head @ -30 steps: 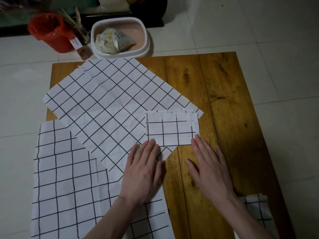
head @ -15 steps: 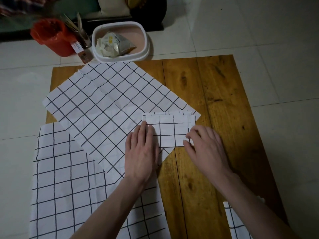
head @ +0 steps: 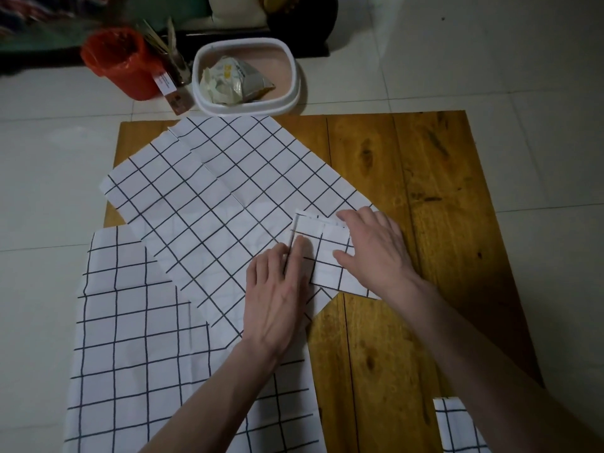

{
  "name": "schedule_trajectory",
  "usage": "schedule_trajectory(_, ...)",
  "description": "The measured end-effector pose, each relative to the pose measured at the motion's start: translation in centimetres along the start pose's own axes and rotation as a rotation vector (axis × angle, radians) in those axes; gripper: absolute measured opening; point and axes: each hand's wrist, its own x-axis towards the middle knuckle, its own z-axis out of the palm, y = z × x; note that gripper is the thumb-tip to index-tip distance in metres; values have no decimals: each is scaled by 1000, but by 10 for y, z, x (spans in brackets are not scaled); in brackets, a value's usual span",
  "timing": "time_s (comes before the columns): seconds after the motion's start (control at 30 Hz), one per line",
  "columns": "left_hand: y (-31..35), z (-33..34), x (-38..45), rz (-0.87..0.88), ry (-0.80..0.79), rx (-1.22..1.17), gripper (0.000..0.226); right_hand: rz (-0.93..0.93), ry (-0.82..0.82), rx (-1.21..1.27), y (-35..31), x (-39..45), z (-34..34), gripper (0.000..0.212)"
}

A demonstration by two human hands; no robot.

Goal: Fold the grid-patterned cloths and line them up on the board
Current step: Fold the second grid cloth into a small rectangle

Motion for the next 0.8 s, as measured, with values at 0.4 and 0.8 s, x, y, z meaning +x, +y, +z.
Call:
schedule_trajectory(0.4, 16, -12, -19, -208, -8, -144, 46, 148, -65, 492, 2, -32, -2, 17)
schedule_trajectory(0.8, 49, -42, -30, -764, -84, -974, 25, 317, -77, 1306, -10, -104, -22, 23)
